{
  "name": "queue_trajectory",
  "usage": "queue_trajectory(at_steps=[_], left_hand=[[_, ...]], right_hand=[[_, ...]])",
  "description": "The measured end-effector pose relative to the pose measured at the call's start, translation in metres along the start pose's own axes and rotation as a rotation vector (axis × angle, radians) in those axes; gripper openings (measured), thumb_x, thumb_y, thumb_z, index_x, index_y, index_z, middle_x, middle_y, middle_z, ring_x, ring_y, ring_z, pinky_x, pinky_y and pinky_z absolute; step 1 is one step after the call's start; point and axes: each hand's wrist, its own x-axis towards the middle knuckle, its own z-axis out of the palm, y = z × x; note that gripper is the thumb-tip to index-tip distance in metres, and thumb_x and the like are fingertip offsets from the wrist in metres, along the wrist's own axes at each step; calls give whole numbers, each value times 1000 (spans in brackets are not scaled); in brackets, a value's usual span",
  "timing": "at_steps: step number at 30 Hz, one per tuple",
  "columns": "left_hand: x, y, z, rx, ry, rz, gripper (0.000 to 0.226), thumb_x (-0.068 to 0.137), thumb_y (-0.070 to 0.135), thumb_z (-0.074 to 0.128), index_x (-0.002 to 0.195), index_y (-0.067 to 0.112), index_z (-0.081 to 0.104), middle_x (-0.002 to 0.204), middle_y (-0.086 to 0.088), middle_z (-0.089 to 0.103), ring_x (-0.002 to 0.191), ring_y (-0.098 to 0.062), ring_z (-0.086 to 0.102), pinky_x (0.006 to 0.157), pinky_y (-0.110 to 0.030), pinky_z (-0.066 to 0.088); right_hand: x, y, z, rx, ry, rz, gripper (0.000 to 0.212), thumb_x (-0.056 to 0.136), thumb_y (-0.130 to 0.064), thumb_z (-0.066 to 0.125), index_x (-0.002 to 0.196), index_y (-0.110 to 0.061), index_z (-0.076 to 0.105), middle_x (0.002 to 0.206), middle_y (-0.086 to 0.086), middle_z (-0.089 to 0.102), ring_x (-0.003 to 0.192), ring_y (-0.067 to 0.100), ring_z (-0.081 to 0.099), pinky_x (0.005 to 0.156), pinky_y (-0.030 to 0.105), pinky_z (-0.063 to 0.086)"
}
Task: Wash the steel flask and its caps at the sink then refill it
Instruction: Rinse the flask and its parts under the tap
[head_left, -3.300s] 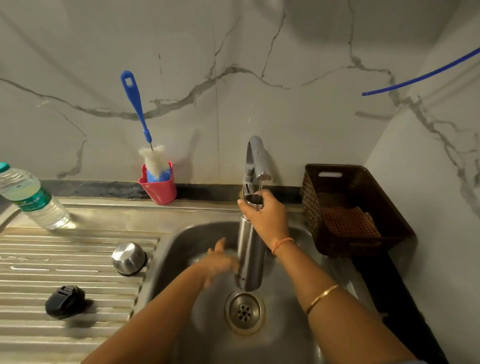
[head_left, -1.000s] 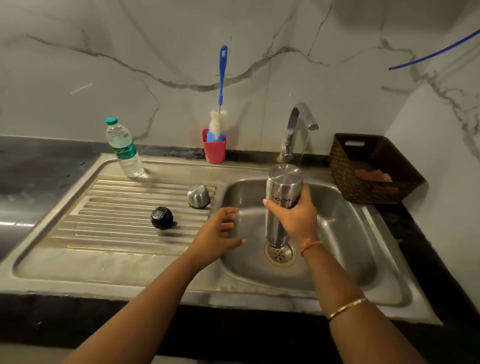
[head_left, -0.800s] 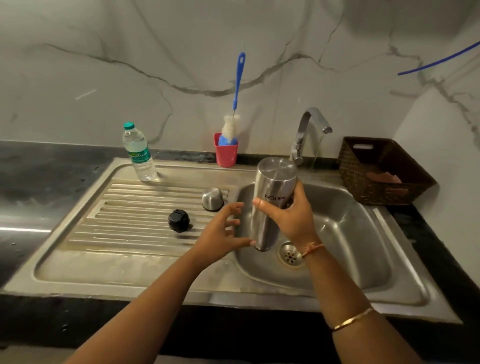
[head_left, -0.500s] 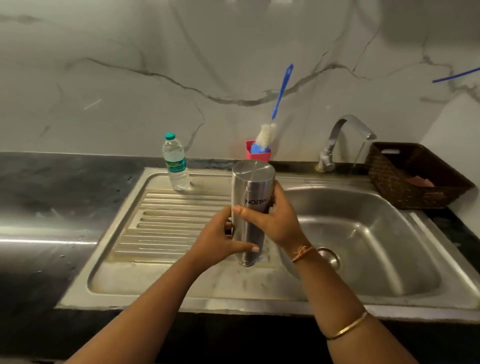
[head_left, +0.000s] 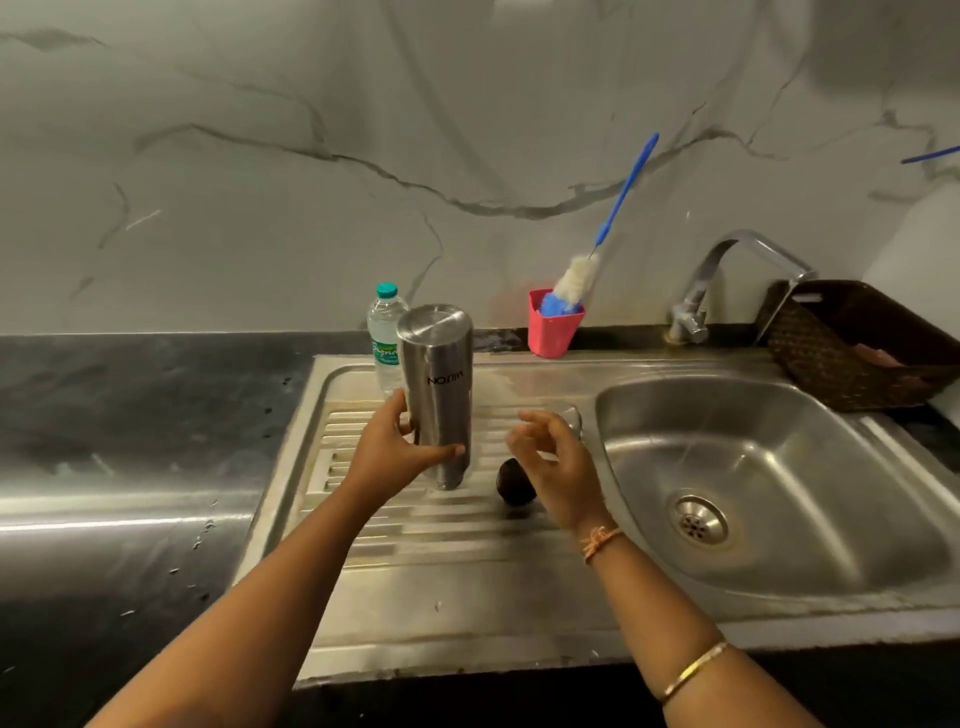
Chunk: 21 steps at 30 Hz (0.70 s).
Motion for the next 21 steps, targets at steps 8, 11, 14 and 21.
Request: queue_trajectory(at_steps=[8, 11, 14, 21], left_hand=[[57, -14, 23, -127, -61, -96, 66, 68, 6, 82, 119, 22, 43, 124, 0, 54, 113, -19, 50, 87, -31, 47], [72, -18, 31, -82, -93, -96, 66, 69, 7, 82, 119, 22, 42, 119, 4, 50, 110, -17, 47, 85, -30, 44], [84, -21, 36, -29, -135, -97, 71, 71, 9, 81, 129, 16, 41, 125, 0, 48, 116, -22, 46, 89, -33, 44], [92, -25, 34, -72, -197, -127, 77, 72, 7, 79, 136, 19, 37, 133, -2, 47, 123, -24, 45, 92, -35, 44]], right_hand=[[15, 55, -35, -172, 314, 129, 11, 87, -8, 59, 90, -19, 63, 81, -6, 63, 76, 7, 58, 62, 3, 42], [18, 68, -48, -204, 356, 171, 15, 86, -5, 58, 89, -19, 62, 79, -5, 63, 74, 10, 57, 61, 7, 42], [17, 77, -59, -225, 391, 202, 14, 86, -3, 57, 89, -16, 62, 75, -7, 61, 71, 9, 56, 59, 7, 42], [17, 83, -69, -245, 383, 210, 14, 87, -2, 57, 89, -16, 61, 75, -9, 59, 71, 3, 54, 60, 8, 40]])
